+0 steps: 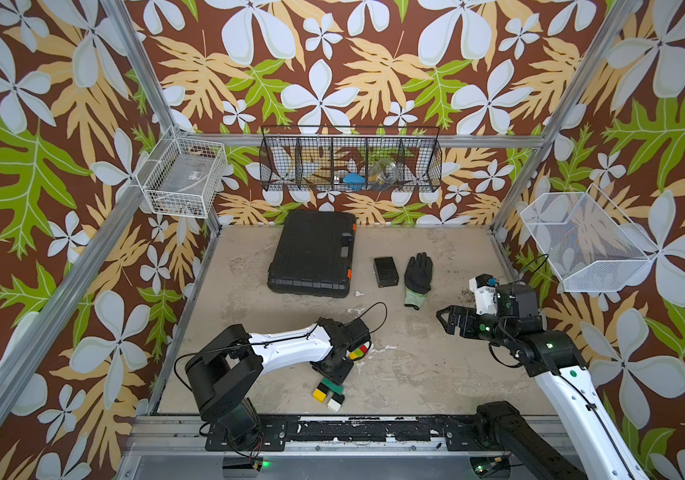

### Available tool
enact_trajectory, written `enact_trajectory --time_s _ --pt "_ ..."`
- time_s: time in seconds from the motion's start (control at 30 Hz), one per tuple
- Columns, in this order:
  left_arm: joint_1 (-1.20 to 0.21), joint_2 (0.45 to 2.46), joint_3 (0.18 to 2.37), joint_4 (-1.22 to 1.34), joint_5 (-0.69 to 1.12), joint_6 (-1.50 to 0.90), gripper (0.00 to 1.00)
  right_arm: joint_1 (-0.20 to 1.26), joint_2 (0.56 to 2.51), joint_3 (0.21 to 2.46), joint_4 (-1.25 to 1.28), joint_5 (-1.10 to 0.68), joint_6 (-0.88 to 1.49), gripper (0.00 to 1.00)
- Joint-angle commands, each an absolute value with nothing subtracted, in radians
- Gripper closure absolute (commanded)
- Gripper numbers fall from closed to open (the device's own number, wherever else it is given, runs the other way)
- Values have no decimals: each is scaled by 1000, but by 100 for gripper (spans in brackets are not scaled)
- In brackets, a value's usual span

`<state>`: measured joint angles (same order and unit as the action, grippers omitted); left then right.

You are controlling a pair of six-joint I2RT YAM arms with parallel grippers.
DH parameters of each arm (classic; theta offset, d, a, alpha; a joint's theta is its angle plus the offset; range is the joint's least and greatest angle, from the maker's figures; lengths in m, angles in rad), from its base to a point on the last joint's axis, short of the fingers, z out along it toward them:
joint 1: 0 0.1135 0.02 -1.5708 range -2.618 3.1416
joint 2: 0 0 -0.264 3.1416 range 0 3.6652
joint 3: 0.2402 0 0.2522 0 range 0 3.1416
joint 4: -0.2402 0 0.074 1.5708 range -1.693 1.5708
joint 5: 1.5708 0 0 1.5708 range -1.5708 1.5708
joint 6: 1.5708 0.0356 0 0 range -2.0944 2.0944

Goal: Assemble a giraffe with lego
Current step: Pick up the lego brick from the center of the board.

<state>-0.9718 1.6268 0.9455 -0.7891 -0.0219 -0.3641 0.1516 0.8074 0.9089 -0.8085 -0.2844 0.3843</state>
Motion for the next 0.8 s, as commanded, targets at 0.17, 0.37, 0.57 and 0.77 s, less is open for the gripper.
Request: enact_trajectory --time_s 0.17,0.37,0.57,0.77 --pt "-968 1634 959 -811 -25 -366 62 152 822 914 -773 -273 369 0" --pt "-968 1640 987 -822 -37 -369 69 149 830 908 -761 -272 365 0" --pt "-967 1641 1080 -865 -69 -371 71 141 839 914 -759 -274 356 0" --pt "-967 1599 1257 -882 -91 -389 75 134 851 944 -811 -282 351 0"
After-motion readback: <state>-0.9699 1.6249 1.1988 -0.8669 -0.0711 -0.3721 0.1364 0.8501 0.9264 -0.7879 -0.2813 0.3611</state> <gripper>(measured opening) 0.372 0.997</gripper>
